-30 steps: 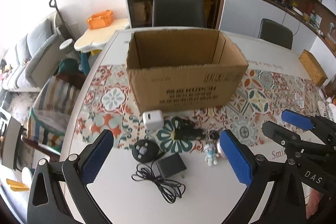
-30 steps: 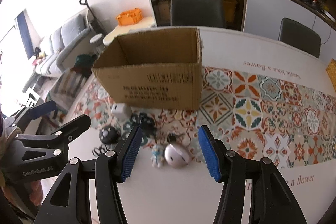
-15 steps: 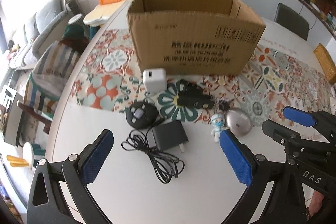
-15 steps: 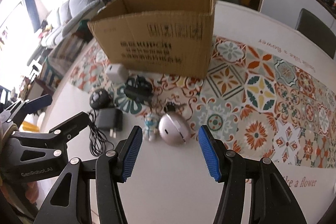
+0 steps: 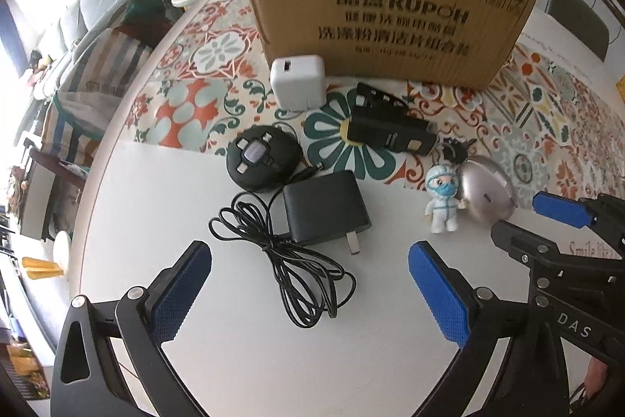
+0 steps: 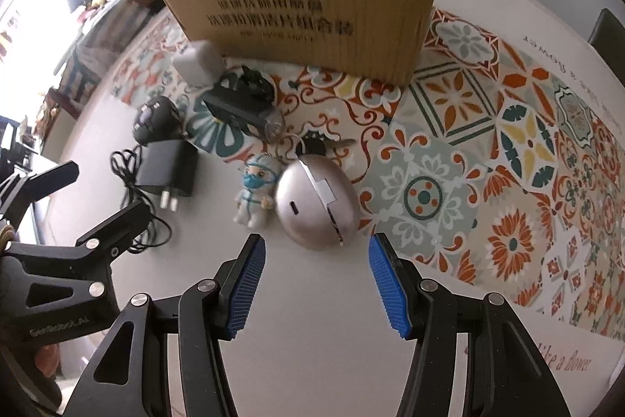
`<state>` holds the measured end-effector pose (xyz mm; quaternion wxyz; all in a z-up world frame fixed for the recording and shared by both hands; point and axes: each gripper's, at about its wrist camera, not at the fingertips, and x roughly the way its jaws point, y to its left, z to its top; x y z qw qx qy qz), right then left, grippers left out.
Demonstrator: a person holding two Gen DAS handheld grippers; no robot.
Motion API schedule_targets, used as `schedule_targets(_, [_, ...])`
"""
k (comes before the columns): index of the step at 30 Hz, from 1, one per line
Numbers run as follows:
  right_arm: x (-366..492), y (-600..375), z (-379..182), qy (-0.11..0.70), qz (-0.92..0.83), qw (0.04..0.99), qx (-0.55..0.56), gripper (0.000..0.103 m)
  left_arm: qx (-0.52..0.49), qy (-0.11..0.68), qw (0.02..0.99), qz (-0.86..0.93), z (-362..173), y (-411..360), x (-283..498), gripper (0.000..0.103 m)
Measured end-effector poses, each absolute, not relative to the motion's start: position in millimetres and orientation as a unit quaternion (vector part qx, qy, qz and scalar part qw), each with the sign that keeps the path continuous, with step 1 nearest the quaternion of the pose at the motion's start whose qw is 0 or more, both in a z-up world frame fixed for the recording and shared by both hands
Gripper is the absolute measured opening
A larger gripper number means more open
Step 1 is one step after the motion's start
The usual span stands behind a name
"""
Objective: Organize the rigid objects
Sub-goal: 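Grasp the silver ball speaker with the right gripper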
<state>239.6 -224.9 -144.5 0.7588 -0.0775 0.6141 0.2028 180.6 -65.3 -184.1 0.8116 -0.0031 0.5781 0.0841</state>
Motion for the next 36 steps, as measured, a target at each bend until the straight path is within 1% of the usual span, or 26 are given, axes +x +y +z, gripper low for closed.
schedule_targets(11, [254.3, -212.5, -176.5, 0.624, 0.214, 0.744, -0.107, 0.055, -0.010, 0.586, 0.804, 0.104, -197.0, -63.4, 189.1, 0.103])
schedule_targets(22, [257.1, -200.5, -179.9, 0.601, 0.207, 0.762, -0.124, 0.054, -0.019, 0.583, 0.806, 0.105, -201.3, -59.4, 188.2, 0.103])
schedule_targets(29, [249.3, -208.6, -171.8, 0.593, 0.186, 0.777, -0.100, 0.054, -0.034, 0.573, 0.814, 0.087, -197.2, -51.7, 182.8, 0.103])
schedule_targets(36, [236.6, -220.1, -141.6, 0.578, 0.156, 0.799, -0.059, 0.054, -0.042, 0.552, 0.830, 0.064, -178.4, -40.5, 166.9, 0.103])
